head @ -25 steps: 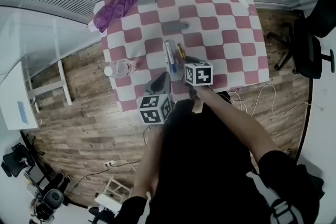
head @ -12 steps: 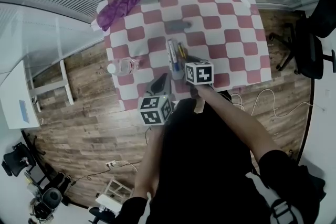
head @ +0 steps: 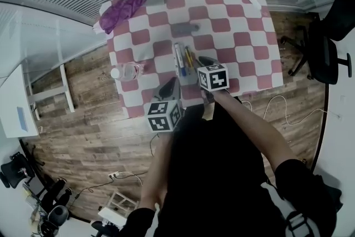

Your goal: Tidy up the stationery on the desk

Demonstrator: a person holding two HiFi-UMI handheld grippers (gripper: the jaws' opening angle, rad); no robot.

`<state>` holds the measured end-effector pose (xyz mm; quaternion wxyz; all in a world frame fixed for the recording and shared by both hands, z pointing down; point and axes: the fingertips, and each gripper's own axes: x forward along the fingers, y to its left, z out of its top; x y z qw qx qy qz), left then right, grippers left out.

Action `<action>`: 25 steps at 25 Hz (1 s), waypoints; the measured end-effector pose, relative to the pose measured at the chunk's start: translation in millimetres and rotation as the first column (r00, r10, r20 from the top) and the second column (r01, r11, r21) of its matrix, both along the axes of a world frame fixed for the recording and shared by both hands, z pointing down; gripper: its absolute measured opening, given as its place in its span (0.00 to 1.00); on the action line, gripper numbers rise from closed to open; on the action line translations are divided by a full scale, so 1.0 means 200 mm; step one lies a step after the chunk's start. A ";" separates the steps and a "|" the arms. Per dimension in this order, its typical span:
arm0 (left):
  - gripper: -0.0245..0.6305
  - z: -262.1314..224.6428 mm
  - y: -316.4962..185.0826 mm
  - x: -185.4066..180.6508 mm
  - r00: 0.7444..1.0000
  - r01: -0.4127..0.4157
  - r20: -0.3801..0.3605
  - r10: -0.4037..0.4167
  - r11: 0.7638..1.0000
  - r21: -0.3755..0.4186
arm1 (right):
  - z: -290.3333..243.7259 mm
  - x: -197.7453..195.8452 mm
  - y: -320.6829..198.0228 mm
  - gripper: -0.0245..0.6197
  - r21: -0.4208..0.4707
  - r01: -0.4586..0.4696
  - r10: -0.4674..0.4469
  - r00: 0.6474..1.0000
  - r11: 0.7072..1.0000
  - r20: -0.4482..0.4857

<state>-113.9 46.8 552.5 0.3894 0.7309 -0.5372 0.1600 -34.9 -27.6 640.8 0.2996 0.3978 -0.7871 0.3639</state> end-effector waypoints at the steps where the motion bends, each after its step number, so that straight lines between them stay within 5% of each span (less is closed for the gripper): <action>1: 0.10 0.00 0.00 0.00 1.000 0.002 -0.001 -0.002 1.000 0.001 | -0.01 0.01 -0.02 0.19 0.025 0.040 -0.039 0.999 0.999 -0.021; 4: 0.10 -0.01 -0.01 0.01 1.000 0.013 -0.005 -0.013 1.000 0.005 | -0.05 0.03 -0.07 0.19 0.111 0.197 -0.184 0.975 0.974 -0.122; 10: 0.10 0.01 -0.03 0.01 1.000 0.031 0.006 -0.031 1.000 -0.006 | -0.11 0.05 -0.24 0.22 0.225 0.432 -0.371 0.889 0.873 -0.269; 19: 0.10 0.03 -0.06 0.02 0.998 0.058 0.016 -0.058 0.998 -0.032 | -0.15 -0.04 -0.50 0.30 0.262 0.584 -0.513 0.807 0.768 -0.295; 25: 0.10 0.02 -0.09 0.05 0.998 0.062 0.024 -0.061 0.997 -0.044 | -0.09 -0.12 -0.57 0.35 0.232 0.639 -0.574 0.764 0.733 -0.293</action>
